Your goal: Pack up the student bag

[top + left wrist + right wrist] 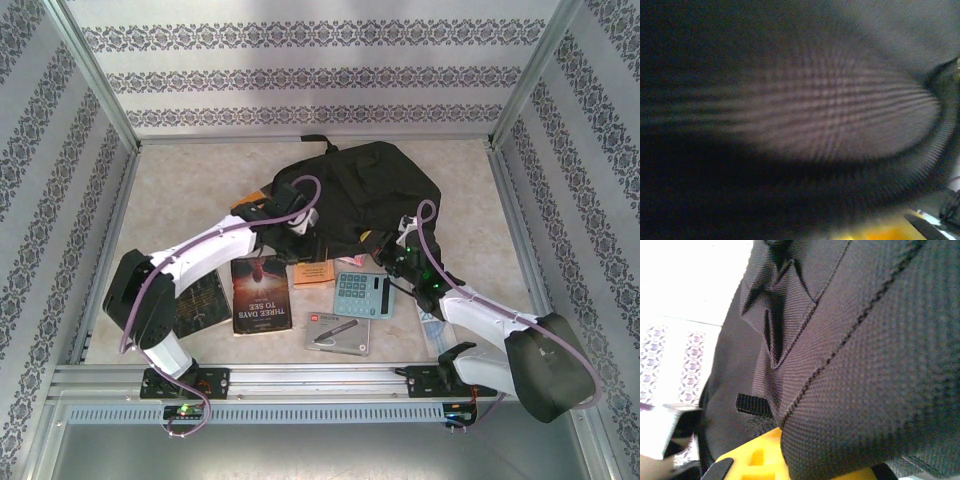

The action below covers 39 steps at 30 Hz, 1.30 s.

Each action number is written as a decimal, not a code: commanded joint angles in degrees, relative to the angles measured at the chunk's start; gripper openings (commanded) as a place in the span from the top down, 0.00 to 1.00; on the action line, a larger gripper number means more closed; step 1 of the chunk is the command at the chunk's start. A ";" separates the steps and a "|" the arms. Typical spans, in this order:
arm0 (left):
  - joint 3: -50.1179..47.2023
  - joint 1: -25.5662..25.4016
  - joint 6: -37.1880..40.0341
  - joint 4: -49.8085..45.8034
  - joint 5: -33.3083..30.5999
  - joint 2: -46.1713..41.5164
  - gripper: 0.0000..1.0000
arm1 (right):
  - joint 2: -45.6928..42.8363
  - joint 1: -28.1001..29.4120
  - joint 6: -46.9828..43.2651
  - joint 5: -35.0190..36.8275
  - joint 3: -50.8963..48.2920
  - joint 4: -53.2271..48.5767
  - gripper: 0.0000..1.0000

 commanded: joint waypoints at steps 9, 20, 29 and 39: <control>0.54 -3.34 6.39 -0.93 -6.53 -5.90 0.67 | 4.72 -6.25 -11.00 -16.34 6.48 1.69 1.00; 10.47 4.70 11.81 -5.68 -12.70 -6.03 0.62 | 13.45 -14.50 -36.83 -30.52 25.66 -33.11 1.00; 16.07 5.26 7.45 0.11 -0.12 8.22 0.57 | 17.87 -19.32 -19.11 -35.10 19.62 -10.93 0.59; 10.29 4.87 4.86 5.06 2.63 5.57 0.59 | 8.26 -20.77 -7.52 -17.65 11.42 -20.36 0.45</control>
